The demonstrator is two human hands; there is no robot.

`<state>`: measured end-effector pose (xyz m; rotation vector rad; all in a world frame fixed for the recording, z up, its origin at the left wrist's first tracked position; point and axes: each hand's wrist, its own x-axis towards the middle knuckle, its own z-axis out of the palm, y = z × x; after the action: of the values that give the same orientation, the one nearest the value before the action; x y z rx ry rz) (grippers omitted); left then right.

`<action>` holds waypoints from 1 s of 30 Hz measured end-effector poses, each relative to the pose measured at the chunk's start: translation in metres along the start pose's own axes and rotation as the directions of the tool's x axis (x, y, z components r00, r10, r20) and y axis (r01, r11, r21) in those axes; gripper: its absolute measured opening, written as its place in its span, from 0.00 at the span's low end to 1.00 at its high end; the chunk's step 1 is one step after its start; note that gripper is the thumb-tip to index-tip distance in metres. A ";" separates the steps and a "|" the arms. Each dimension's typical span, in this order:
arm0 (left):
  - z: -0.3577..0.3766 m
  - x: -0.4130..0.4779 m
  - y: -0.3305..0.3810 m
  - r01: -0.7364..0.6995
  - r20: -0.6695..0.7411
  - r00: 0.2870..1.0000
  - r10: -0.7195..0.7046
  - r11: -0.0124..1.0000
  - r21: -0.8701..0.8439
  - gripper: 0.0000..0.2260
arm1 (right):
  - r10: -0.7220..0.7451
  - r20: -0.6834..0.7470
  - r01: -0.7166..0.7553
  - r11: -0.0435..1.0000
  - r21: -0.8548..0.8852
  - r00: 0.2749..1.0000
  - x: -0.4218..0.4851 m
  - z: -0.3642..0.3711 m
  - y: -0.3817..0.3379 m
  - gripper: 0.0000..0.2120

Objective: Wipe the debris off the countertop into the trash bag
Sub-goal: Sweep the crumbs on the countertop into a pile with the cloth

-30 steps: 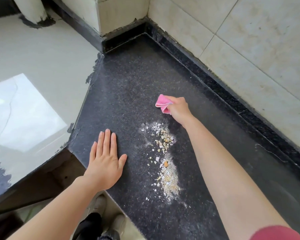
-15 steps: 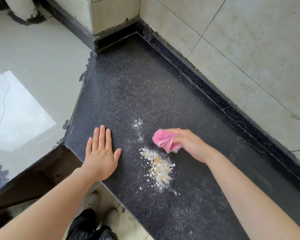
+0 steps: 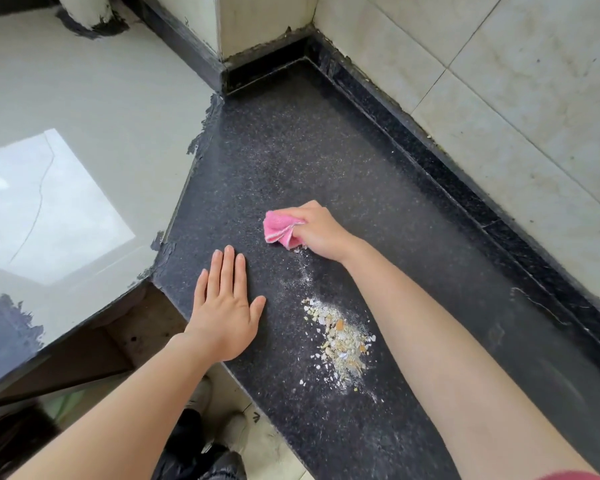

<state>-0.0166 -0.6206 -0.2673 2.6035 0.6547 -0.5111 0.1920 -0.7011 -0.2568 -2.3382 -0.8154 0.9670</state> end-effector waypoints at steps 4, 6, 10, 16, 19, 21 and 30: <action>-0.003 0.000 -0.002 -0.025 0.032 0.999 0.025 1.000 -0.018 0.33 | -0.010 0.159 0.019 0.998 -0.054 0.987 -0.067 0.013 -0.011 0.22; -0.005 0.001 -0.004 -0.043 0.055 0.997 0.045 0.998 -0.043 0.33 | 0.012 0.267 -0.005 1.000 -0.026 0.964 -0.103 0.014 -0.009 0.21; -0.009 0.001 -0.009 -0.091 0.056 0.994 0.097 0.991 -0.102 0.33 | 0.041 0.274 -0.055 0.998 0.040 0.961 -0.155 0.001 -0.010 0.20; -0.015 -0.001 -0.023 -0.172 0.023 0.984 0.179 0.969 -0.179 0.31 | -0.032 0.076 0.037 0.997 -0.061 0.997 -0.151 0.016 -0.019 0.23; -0.016 -0.005 -0.032 -0.211 0.021 0.976 0.218 0.963 -0.167 0.30 | -0.124 0.085 0.145 0.933 -0.328 0.989 -0.148 0.059 -0.033 0.25; -0.016 -0.013 -0.034 -0.214 0.038 0.974 0.222 0.965 -0.150 0.29 | -0.182 0.135 0.223 0.872 -0.436 0.974 -0.159 0.076 -0.033 0.26; 0.000 -0.062 -0.007 -0.160 0.052 0.985 0.162 0.986 -0.040 0.29 | -0.049 -0.222 0.008 0.983 -0.184 0.974 -0.233 0.021 0.008 0.25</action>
<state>-0.0715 -0.6374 -0.2418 2.5713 0.4263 -0.5133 0.0454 -0.8607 -0.1677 -2.5260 -0.8729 0.6210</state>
